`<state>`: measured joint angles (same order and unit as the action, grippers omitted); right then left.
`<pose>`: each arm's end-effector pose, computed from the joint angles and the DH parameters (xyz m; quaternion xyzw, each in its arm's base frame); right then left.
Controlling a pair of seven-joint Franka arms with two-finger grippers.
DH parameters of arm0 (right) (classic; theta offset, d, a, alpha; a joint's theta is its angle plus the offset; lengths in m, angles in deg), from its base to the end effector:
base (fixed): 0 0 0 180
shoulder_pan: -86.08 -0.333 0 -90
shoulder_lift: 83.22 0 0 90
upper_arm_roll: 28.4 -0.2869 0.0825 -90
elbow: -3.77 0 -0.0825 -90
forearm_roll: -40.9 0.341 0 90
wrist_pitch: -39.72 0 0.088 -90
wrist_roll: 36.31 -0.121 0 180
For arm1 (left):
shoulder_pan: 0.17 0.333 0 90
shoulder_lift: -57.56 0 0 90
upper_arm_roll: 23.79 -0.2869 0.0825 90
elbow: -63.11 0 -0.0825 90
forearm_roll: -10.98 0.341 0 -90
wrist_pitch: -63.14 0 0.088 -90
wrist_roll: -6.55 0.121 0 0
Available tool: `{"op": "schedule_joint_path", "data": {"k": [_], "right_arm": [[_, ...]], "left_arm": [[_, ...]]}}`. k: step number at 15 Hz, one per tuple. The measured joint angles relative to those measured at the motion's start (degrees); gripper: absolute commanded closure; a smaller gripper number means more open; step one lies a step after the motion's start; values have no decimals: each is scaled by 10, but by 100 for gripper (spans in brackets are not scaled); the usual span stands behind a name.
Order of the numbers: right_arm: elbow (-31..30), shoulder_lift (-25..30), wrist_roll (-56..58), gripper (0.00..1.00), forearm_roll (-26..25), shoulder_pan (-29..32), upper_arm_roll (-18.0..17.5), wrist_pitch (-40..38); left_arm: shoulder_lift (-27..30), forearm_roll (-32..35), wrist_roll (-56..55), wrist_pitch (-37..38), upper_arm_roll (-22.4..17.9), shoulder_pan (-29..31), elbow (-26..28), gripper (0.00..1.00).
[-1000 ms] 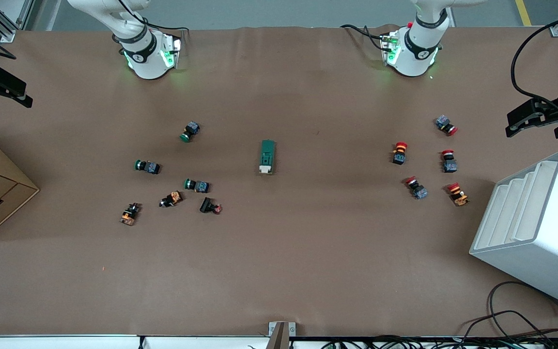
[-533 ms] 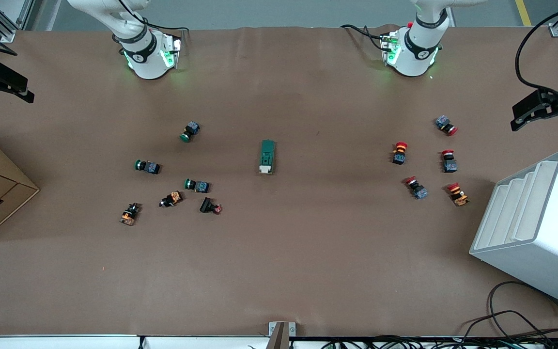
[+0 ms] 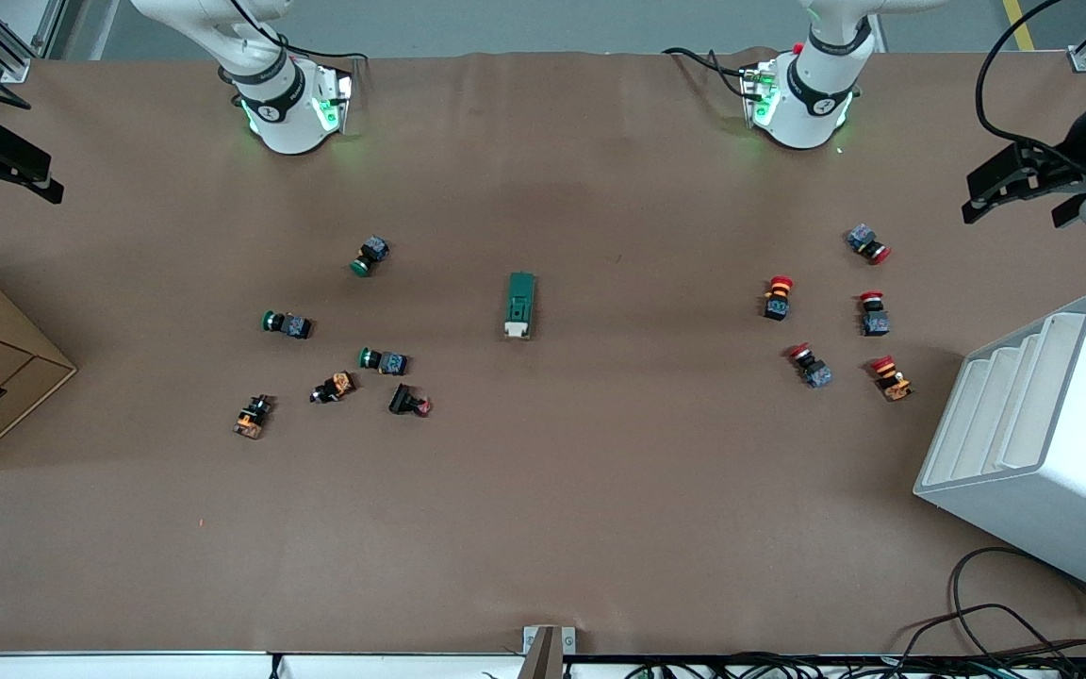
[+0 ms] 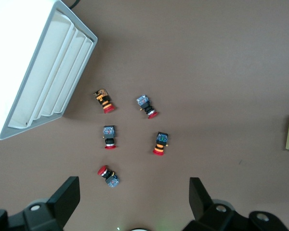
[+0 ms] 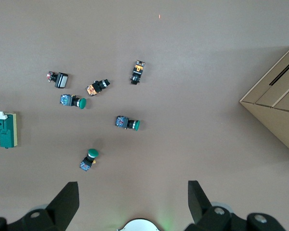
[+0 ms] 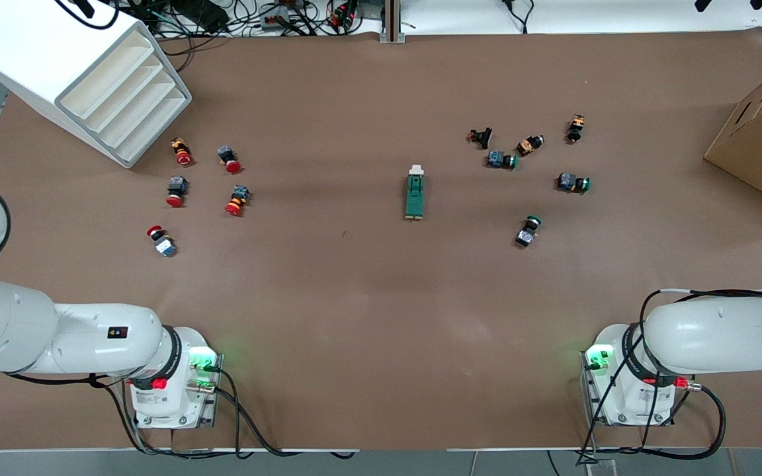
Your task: Close load switch with both arms
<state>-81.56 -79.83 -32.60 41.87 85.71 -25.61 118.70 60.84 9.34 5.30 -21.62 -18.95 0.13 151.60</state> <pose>0.4727 -0.0185 0.6284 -0.9995 -0.0127 0.0253 0.0112 0.4841 -0.0434 0.6131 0.9995 -0.0299 -0.0046 0.0116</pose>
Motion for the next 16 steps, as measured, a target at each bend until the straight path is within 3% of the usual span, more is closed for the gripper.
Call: {"op": "schedule_joint_path", "data": {"k": [6,16], "right_arm": [[0,0,-8,0,0,0,0,-8],[0,0,-16,0,1,-2,0,-7]], "left_arm": [[30,0,-2,-8,9,0,36,0],[28,0,-23,-14,12,-1,41,0]]}}
